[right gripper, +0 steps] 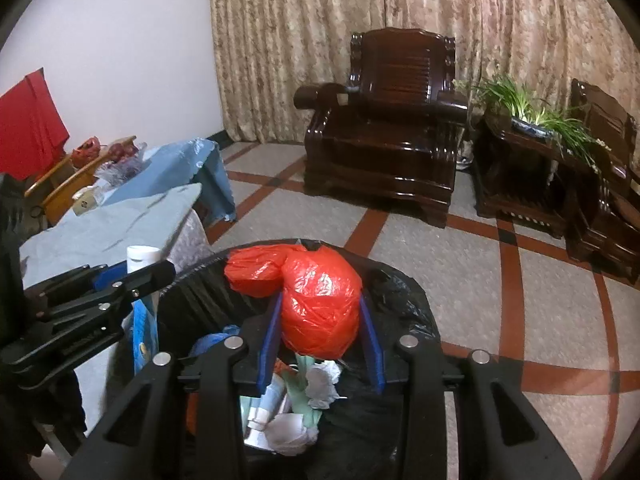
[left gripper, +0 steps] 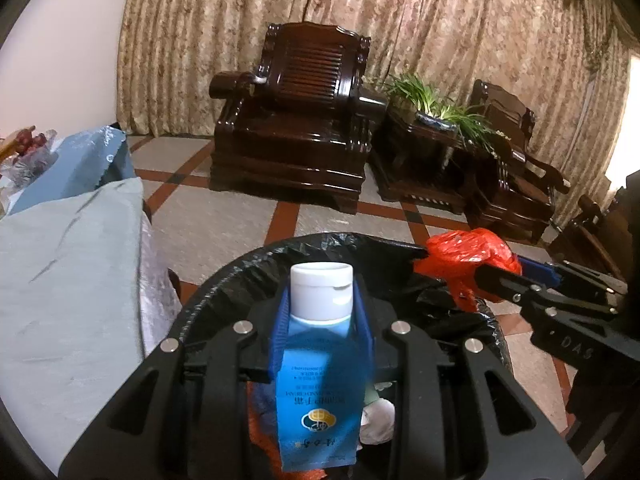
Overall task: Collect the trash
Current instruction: 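Lift the red bag and tube and carry both over the bin, then open both tools to drop the red bag and tube into the bin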
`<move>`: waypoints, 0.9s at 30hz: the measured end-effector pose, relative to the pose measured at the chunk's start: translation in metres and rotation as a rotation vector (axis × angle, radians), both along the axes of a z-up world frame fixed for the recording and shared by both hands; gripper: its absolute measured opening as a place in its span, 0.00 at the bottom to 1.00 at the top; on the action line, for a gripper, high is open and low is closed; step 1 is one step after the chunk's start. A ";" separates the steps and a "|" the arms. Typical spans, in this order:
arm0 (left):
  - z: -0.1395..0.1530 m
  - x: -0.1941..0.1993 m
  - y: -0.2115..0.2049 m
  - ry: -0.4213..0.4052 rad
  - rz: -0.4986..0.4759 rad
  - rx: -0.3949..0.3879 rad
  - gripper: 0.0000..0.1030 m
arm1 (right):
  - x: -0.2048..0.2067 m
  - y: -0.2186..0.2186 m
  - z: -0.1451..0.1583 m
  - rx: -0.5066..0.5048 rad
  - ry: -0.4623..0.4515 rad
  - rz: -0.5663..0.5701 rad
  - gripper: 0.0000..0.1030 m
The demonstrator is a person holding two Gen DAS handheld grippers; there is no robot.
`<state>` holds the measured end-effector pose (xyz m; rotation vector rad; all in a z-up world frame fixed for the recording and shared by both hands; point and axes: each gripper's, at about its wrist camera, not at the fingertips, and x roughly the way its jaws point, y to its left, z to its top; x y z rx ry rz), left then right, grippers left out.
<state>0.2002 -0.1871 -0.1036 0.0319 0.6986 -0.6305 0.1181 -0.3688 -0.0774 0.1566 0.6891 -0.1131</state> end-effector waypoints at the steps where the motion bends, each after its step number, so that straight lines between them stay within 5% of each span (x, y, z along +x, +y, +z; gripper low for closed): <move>1: -0.002 0.002 -0.002 0.006 -0.003 -0.001 0.28 | 0.002 -0.002 -0.004 0.001 0.008 -0.004 0.35; 8: -0.014 0.012 -0.011 0.032 -0.020 0.017 0.34 | 0.009 -0.010 -0.019 0.007 0.037 -0.005 0.40; 10: -0.015 0.014 -0.008 0.043 -0.021 0.001 0.58 | 0.009 -0.013 -0.023 0.008 0.049 -0.005 0.47; 18: -0.006 0.009 0.022 0.045 0.047 0.010 0.84 | -0.004 -0.012 -0.020 -0.004 0.041 -0.027 0.93; 27: 0.022 -0.018 0.072 -0.004 0.154 0.073 0.92 | -0.021 0.015 0.004 0.036 0.026 0.052 0.94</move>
